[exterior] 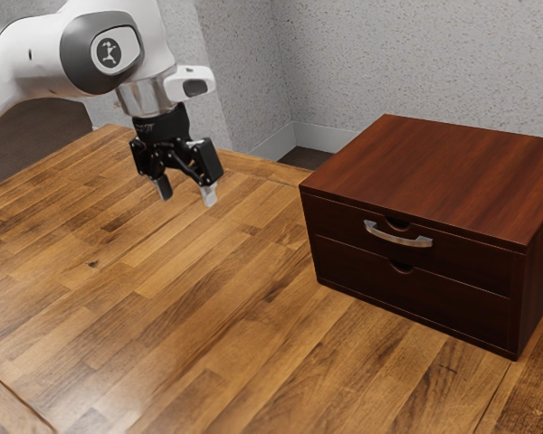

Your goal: Pull the drawer handle with one arm to open the drawer

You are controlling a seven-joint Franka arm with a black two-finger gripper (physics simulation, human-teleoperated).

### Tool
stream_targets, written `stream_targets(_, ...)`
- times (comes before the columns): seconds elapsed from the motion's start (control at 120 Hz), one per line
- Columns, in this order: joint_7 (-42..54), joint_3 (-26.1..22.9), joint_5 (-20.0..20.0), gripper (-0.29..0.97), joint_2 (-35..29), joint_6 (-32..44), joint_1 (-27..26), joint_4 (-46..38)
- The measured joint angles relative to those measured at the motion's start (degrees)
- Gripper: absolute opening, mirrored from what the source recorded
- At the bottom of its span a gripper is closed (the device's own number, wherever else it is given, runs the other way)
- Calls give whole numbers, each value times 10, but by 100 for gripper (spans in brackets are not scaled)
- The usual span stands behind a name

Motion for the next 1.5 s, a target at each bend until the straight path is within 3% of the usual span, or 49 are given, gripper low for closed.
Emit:
stream_targets(0.4,10,1,-5,68,-1,-10,5,1)
stream_targets(0.475,23,1,-6,68,-53,-13,7,25)
stream_targets(0.575,88,-24,-22,68,-107,15,-8,36)
stream_targets(0.742,254,-58,-31,68,-81,76,-71,31)
stream_targets(0.808,318,-60,-24,68,-53,91,-83,29)
stream_targets(0.9,396,-60,24,68,-18,111,-131,26)
stream_targets(0.975,451,-60,49,68,1,128,-141,25)
stream_targets(1.208,590,-59,49,68,43,175,-144,25)
stream_targets(1.5,700,-52,27,68,-31,197,-182,-84)
